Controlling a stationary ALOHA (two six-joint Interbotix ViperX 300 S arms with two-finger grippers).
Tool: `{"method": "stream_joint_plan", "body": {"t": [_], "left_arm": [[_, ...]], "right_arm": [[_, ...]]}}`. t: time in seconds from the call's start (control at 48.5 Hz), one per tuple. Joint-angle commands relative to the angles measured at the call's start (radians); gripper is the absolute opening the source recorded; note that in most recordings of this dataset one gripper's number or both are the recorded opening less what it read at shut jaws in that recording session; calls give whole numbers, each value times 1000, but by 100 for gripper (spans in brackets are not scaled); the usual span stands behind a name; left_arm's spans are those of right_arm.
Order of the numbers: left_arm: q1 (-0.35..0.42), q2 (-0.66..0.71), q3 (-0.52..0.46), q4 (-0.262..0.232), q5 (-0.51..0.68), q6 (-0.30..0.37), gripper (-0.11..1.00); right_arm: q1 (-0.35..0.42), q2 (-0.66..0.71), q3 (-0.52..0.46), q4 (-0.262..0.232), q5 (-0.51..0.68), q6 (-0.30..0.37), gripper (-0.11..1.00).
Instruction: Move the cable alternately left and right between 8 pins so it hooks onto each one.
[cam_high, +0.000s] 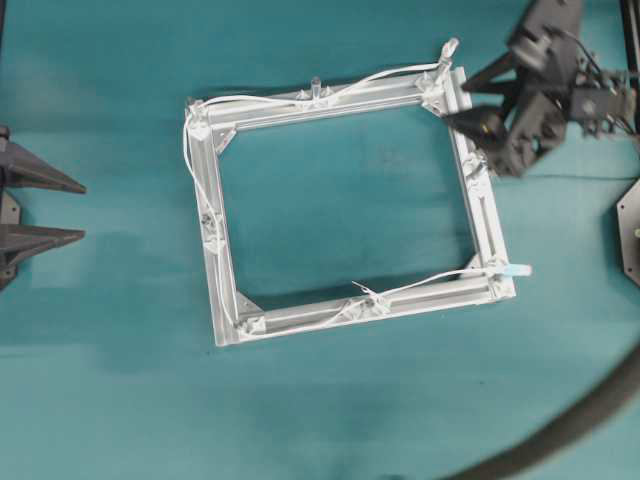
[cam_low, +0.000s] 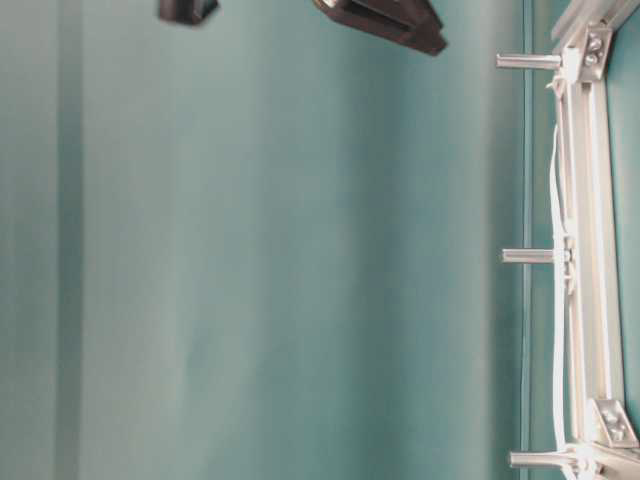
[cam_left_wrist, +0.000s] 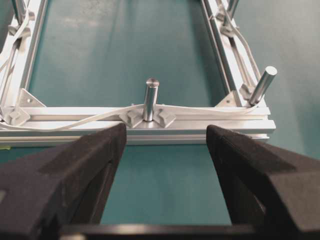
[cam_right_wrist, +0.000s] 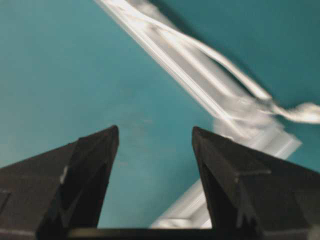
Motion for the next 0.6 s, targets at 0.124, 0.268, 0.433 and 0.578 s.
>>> {"method": "stream_joint_plan", "body": {"t": [0.124, 0.268, 0.433, 0.578], "left_arm": [[-3, 8, -14, 3, -5, -3, 74], [-3, 8, -14, 3, -5, -2, 74], [-3, 8, -14, 3, -5, -2, 74], [-3, 8, -14, 3, -5, -2, 74]], "right_arm": [[101, -91, 112, -5, -236, -2, 63], [135, -149, 158, -9, -311, -3, 63], [143, -258, 213, -58, -311, -6, 62], [143, -446, 301, -74, -295, -6, 62]]}}
